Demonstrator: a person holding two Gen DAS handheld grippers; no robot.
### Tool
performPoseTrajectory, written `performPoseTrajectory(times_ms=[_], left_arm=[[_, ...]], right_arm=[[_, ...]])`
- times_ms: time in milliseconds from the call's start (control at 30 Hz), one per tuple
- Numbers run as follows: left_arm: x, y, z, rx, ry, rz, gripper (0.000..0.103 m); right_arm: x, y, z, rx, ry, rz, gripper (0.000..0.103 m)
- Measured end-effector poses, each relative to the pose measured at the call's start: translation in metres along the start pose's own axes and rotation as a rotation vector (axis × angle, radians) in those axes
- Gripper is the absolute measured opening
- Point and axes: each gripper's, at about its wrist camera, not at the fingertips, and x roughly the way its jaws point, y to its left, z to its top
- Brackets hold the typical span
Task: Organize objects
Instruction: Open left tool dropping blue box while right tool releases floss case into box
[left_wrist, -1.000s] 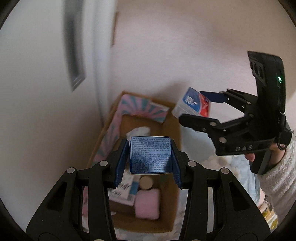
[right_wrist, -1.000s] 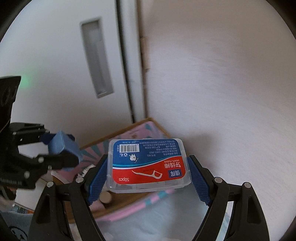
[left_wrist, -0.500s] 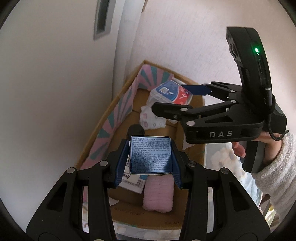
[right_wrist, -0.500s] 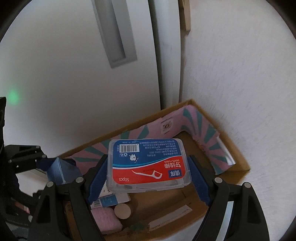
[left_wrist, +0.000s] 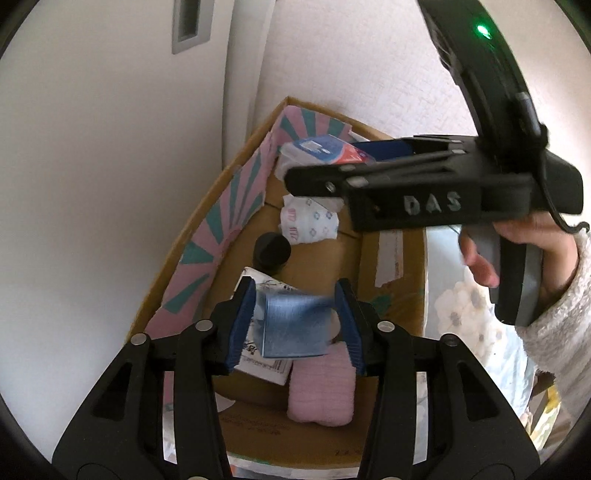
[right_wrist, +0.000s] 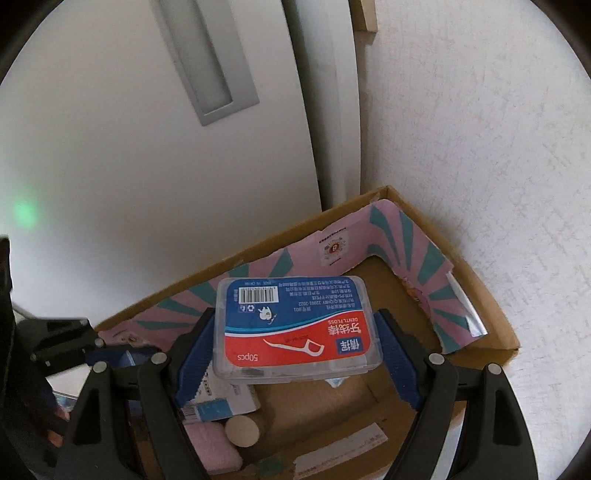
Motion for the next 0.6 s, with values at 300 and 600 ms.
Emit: performPoseTrajectory(times_ms=[300, 600], left_arm=[[0.031, -0.012, -0.001, 0.019, 0.021, -0.016, 0.103], [0.005, -0.007, 0.011, 0.023, 0.023, -0.008, 0.103]], right_arm=[[0.001, -0.015, 0.002, 0.094, -0.018, -0.053, 0.103], [-0.013, -0.010, -0.011, 0.114, -0.029, -0.106, 0.103]])
